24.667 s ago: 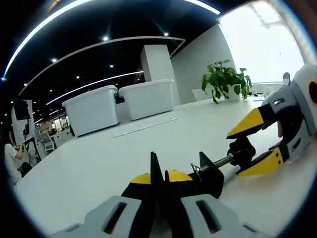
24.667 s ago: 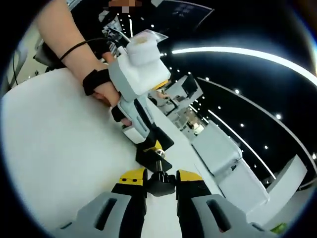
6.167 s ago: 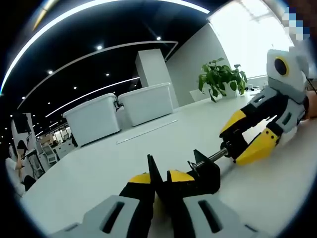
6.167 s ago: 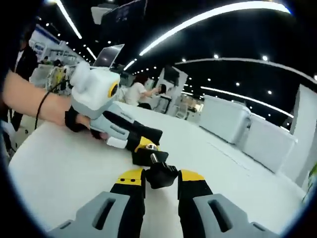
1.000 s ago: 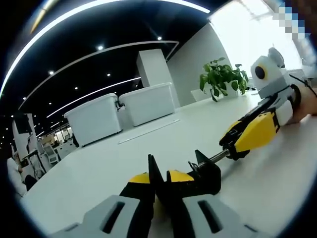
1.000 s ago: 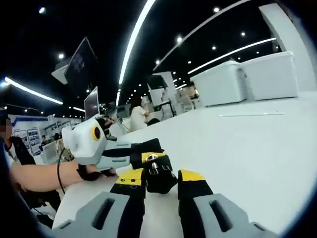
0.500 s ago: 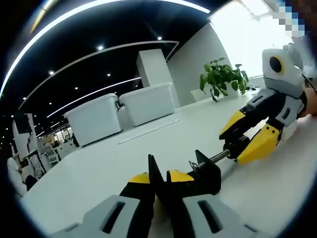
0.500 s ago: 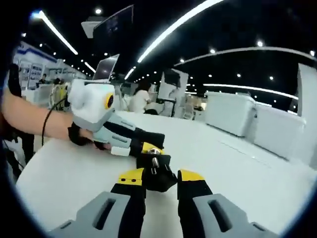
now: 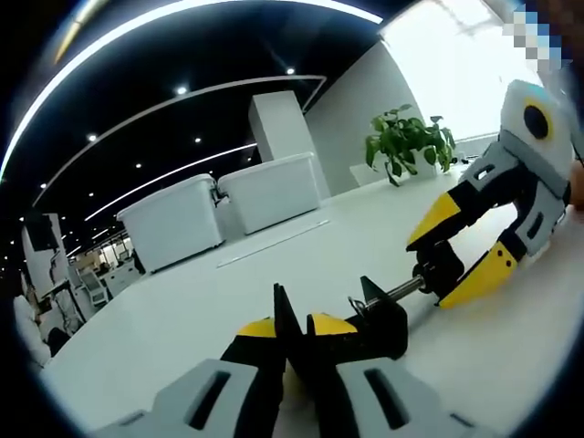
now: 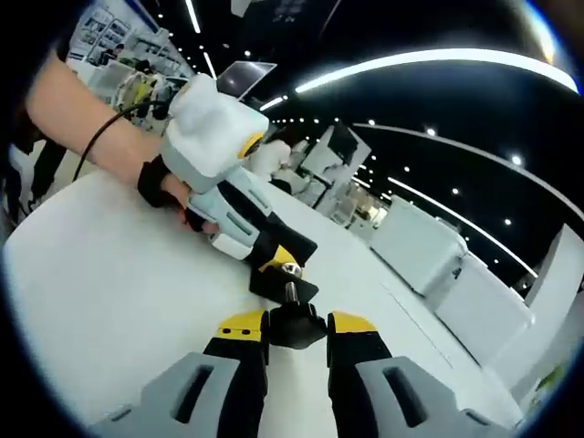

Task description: Clamp the fixed fixture on the desktop, loosen the retaining clip, secure it to the edge of the desk, and tighten the retaining clip.

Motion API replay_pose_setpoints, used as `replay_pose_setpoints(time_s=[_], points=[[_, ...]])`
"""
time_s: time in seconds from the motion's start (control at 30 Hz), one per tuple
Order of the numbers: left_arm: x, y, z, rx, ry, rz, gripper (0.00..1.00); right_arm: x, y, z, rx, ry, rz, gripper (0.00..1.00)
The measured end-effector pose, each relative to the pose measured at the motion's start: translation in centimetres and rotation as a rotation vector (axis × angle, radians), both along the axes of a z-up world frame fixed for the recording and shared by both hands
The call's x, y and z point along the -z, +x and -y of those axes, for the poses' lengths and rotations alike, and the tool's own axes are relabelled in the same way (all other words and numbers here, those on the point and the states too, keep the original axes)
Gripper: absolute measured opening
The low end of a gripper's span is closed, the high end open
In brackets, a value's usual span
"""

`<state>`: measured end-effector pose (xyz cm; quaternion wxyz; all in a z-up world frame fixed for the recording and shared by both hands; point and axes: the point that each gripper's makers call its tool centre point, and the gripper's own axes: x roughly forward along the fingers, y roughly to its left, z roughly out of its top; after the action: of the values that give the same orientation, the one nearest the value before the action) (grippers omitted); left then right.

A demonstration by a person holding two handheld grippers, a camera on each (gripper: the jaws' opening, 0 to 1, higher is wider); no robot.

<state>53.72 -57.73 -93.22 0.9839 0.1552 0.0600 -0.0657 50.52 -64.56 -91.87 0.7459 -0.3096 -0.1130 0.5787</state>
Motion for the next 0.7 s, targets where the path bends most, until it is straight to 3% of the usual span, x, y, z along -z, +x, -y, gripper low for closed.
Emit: replay_pose_setpoints(time_s=[0.47,0.53,0.7], points=[[-0.2,-0.1,0.0,0.038,0.045,-0.002,0.1,0.4,0.1,0.0,0.002,-0.002,-0.016,0.24],[-0.2,-0.2,0.0,0.062,0.082,-0.017,0.1,0.4,-0.3,-0.1,-0.006,-0.002,-0.019,0.24],[-0.1,0.0,-0.7,0.065,0.073,-0.014,0.1,0.5,-0.4,-0.3,-0.012,-0.005,-0.012,0.24]])
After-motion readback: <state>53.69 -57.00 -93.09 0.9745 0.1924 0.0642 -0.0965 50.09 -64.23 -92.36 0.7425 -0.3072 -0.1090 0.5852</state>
